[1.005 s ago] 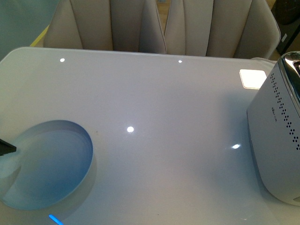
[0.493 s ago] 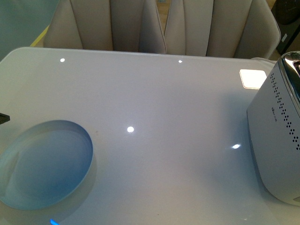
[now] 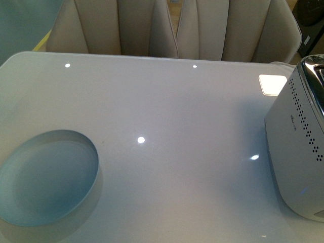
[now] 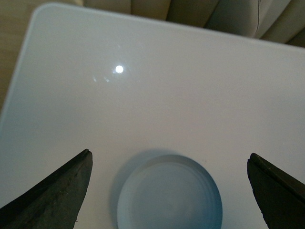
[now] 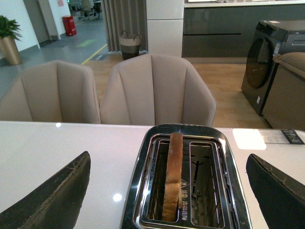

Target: Left arm holds plate, right arm toasts bread

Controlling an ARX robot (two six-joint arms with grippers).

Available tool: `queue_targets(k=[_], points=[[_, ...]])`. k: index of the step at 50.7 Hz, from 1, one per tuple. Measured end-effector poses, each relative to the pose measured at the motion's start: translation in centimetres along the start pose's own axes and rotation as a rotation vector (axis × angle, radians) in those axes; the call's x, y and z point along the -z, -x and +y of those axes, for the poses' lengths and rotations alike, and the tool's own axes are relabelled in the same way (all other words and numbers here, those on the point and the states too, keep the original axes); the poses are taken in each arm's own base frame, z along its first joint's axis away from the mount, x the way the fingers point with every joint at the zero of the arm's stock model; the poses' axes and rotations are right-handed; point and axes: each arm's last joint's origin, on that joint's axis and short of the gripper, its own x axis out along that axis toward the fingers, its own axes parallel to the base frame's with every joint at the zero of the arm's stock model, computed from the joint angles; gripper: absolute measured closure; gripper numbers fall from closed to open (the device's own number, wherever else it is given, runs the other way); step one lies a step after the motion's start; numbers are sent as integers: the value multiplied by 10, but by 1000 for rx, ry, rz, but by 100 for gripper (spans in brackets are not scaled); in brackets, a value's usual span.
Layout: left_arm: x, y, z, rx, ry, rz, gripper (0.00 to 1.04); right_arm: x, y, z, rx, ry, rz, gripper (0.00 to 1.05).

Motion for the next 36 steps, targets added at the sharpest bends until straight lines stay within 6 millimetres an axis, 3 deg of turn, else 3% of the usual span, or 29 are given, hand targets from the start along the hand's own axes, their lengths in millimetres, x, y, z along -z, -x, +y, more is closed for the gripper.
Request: queue_targets(k=[5, 9, 13, 17, 31, 32, 36], points=[[5, -3, -14, -8, -6, 27, 7, 0, 0, 0, -1, 0, 0, 9], [-2, 16, -29, 11, -16, -19, 7, 0, 0, 0, -2, 0, 0, 9], [-5, 37, -57, 59, -63, -58, 7, 0, 0, 0, -1, 0, 0, 9], [5, 52, -83, 100, -71, -53, 7, 0, 0, 0, 0, 0, 0, 9], [35, 68, -116, 89, 37, -40, 7, 0, 0, 0, -1, 0, 0, 9], [37, 66, -119, 72, 24, -66, 8, 0, 0, 0, -1, 0, 0, 9], [56, 56, -117, -109, -91, -433, 26, 0, 0, 0, -1, 0, 0, 9]])
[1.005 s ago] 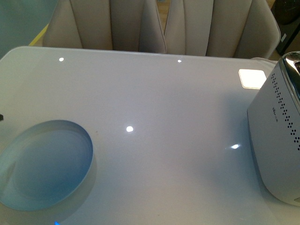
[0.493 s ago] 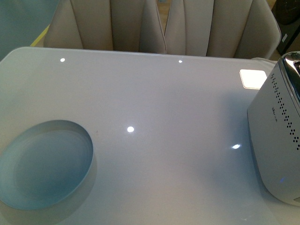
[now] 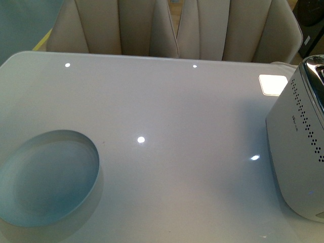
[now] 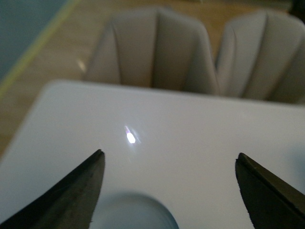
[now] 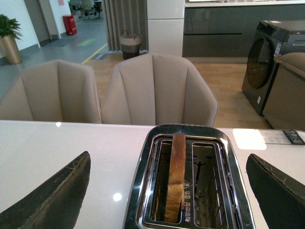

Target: Left arm holds plate, right arm toasts bread

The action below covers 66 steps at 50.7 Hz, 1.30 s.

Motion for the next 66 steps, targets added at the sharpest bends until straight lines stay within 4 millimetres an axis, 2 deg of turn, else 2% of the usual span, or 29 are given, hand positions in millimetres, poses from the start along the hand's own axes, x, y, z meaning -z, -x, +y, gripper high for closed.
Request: queue_targets(k=[5, 7, 17, 23, 48, 66], points=[[15, 10, 8, -55, -18, -214, 42, 0, 0, 0, 0, 0, 0, 9], [19, 18, 11, -55, -22, -291, 52, 0, 0, 0, 0, 0, 0, 9], [50, 37, 21, -53, -40, -296, 101, 0, 0, 0, 0, 0, 0, 9], [62, 48, 33, -68, -41, -301, 102, 0, 0, 0, 0, 0, 0, 9], [93, 69, 33, -58, -43, -314, 102, 0, 0, 0, 0, 0, 0, 9], [96, 81, 32, -59, -43, -319, 102, 0, 0, 0, 0, 0, 0, 9]])
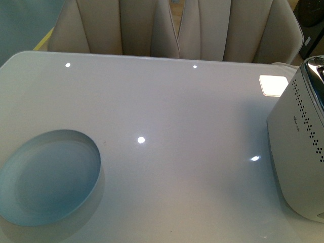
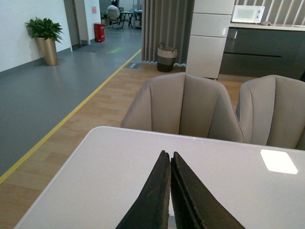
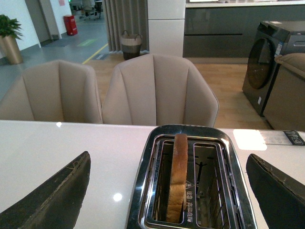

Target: Left arm holds plate, right arm toasts bread

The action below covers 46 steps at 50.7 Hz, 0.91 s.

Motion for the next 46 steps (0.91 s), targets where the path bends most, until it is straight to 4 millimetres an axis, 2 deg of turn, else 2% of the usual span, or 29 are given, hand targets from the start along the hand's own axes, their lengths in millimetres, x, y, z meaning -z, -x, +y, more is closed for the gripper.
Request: queue_targets(k=[14, 21, 36, 40, 46], points=[[1, 6, 0, 0, 0, 2, 102, 0, 0, 0, 0, 0, 0, 9], [4, 15, 0, 0, 0, 13, 102, 0, 0, 0, 0, 0, 0, 9], [3, 16, 0, 0, 0, 6, 102, 0, 0, 0, 0, 0, 0, 9], [3, 16, 0, 0, 0, 6, 92, 0, 0, 0, 0, 0, 0, 9], [3, 16, 0, 0, 0, 6, 73, 0, 0, 0, 0, 0, 0, 9]])
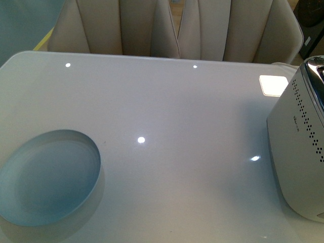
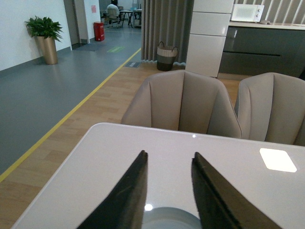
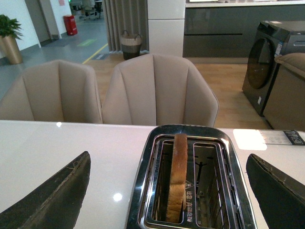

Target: Left arm holds plate, right arm toasts bread

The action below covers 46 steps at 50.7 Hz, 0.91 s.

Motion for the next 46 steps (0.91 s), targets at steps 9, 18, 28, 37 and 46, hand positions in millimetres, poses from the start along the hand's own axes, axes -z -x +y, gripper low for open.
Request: queue_targets(k=[9, 18, 28, 37, 46], points=[[0, 0, 0, 0, 0, 0, 42, 0, 0, 0, 0, 0, 0, 9], [0, 0, 0, 0, 0, 0, 13, 0, 0, 0, 0, 0, 0, 9], [0, 0, 0, 0, -3, 0, 7, 0, 0, 0, 0, 0, 0, 9], [0, 0, 0, 0, -2, 0, 7, 0, 0, 0, 0, 0, 0, 9], [0, 0, 0, 0, -3, 0, 7, 0, 0, 0, 0, 0, 0, 9]])
